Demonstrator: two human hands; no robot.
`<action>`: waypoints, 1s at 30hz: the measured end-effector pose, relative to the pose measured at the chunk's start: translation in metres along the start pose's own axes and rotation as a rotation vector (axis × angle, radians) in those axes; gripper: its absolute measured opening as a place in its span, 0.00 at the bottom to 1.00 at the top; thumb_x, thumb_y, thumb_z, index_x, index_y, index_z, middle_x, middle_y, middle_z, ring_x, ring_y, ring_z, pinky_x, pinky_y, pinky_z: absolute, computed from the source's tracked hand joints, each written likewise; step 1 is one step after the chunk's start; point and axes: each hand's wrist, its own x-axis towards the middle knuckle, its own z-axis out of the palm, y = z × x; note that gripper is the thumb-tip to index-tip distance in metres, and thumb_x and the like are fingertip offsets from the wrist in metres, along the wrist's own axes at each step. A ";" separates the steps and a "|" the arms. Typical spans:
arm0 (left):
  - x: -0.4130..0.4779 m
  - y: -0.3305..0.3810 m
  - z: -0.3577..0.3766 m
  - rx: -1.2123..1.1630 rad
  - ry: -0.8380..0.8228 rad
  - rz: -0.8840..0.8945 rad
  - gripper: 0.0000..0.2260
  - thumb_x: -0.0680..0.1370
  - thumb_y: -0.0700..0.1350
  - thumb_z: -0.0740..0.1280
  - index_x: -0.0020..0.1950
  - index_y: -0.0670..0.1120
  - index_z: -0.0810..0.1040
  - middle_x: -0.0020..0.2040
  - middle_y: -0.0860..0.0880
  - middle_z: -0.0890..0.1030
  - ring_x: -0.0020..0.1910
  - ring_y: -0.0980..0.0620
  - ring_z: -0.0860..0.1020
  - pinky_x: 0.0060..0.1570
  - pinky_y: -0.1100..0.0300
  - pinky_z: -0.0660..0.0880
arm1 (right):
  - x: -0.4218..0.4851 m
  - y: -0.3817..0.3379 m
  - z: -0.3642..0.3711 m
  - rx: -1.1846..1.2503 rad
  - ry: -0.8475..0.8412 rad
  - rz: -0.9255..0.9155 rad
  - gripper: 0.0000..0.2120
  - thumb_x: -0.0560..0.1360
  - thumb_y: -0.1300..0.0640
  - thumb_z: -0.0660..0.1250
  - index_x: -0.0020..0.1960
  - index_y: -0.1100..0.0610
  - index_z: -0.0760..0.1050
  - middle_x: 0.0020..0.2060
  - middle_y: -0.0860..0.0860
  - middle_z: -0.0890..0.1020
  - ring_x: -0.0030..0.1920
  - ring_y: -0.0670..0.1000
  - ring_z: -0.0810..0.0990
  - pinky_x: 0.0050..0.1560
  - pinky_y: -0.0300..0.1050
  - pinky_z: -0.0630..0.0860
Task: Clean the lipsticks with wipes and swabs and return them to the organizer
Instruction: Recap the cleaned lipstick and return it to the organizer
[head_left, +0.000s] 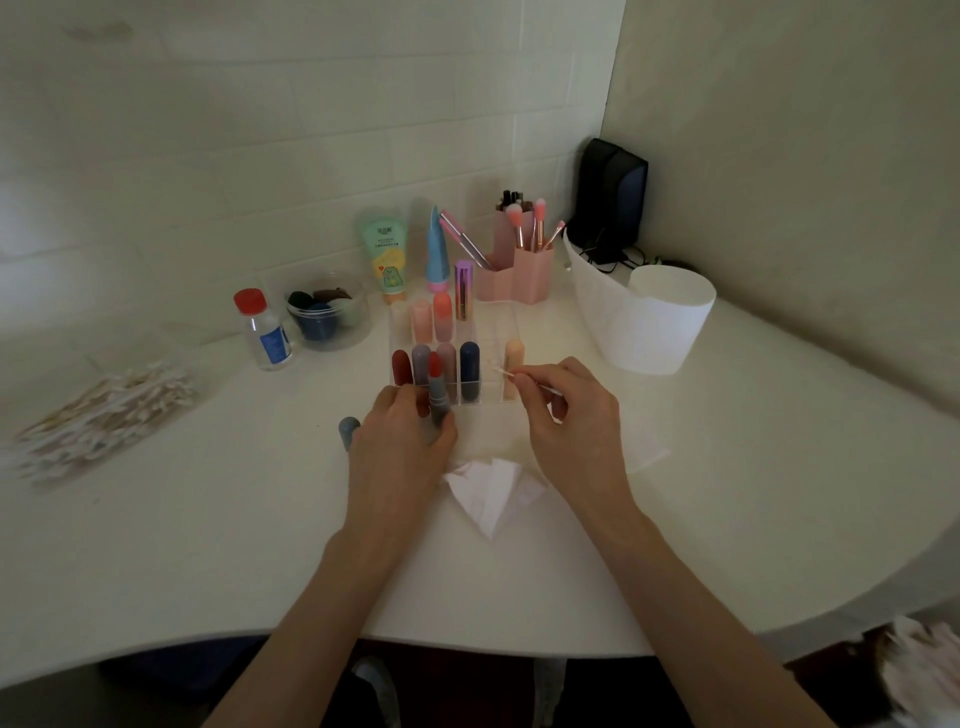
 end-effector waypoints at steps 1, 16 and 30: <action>0.000 0.000 0.000 0.000 0.000 0.001 0.10 0.80 0.53 0.66 0.55 0.47 0.78 0.51 0.49 0.79 0.46 0.47 0.79 0.61 0.39 0.72 | 0.000 0.000 0.000 0.002 0.004 -0.002 0.06 0.80 0.56 0.70 0.52 0.55 0.85 0.38 0.45 0.76 0.38 0.41 0.74 0.39 0.28 0.67; -0.001 -0.004 0.003 0.036 -0.013 -0.008 0.08 0.79 0.51 0.67 0.46 0.47 0.75 0.44 0.52 0.73 0.39 0.51 0.71 0.60 0.38 0.70 | 0.000 0.001 0.001 0.012 0.011 -0.004 0.05 0.80 0.57 0.70 0.52 0.55 0.85 0.38 0.46 0.77 0.37 0.43 0.74 0.39 0.30 0.67; -0.019 -0.007 -0.030 -0.033 0.021 -0.006 0.11 0.78 0.56 0.70 0.56 0.52 0.80 0.43 0.57 0.77 0.45 0.54 0.76 0.47 0.58 0.70 | 0.001 0.002 -0.001 0.109 0.080 0.012 0.06 0.82 0.55 0.67 0.51 0.56 0.82 0.40 0.48 0.80 0.40 0.46 0.77 0.40 0.32 0.70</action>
